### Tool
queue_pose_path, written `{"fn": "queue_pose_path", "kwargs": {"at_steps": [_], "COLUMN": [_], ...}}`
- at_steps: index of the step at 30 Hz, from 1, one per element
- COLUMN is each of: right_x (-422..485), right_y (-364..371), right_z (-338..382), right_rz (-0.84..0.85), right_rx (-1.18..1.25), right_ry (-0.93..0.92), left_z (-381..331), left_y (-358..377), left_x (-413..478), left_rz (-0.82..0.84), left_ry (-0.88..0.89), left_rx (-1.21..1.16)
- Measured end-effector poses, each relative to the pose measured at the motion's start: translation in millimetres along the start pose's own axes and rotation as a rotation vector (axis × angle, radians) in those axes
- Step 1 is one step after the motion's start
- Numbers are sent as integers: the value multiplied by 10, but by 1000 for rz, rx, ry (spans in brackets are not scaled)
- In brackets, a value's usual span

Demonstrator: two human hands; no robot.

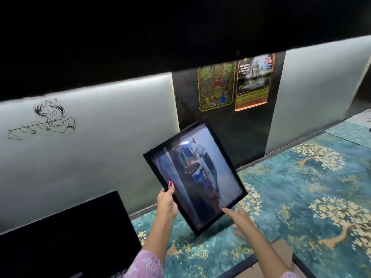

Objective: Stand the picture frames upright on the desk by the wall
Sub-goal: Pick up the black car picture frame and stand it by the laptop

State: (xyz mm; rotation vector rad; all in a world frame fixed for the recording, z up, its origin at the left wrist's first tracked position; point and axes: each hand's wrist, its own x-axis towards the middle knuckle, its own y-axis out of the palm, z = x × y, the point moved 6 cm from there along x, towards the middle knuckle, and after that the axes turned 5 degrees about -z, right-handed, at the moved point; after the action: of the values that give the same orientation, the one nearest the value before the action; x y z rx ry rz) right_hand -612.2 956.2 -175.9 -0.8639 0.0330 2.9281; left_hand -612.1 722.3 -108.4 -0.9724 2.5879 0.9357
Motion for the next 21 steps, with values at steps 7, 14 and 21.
{"fn": "queue_pose_path", "kwargs": {"at_steps": [7,14,21], "right_x": [10,340,449], "right_y": [17,-406,-378], "right_z": [494,718,967], "right_rz": [-19,-109,-203], "right_rx": [418,57,-153], "right_ry": [-303,-434,-507], "left_z": [274,325,348], "left_y": [10,-530,-704], "left_x": [-133,-17,-5], "left_rz": [101,-107,-105], "left_ry": [-174,-318,-323], "left_rx": [-159,-4,119]}}
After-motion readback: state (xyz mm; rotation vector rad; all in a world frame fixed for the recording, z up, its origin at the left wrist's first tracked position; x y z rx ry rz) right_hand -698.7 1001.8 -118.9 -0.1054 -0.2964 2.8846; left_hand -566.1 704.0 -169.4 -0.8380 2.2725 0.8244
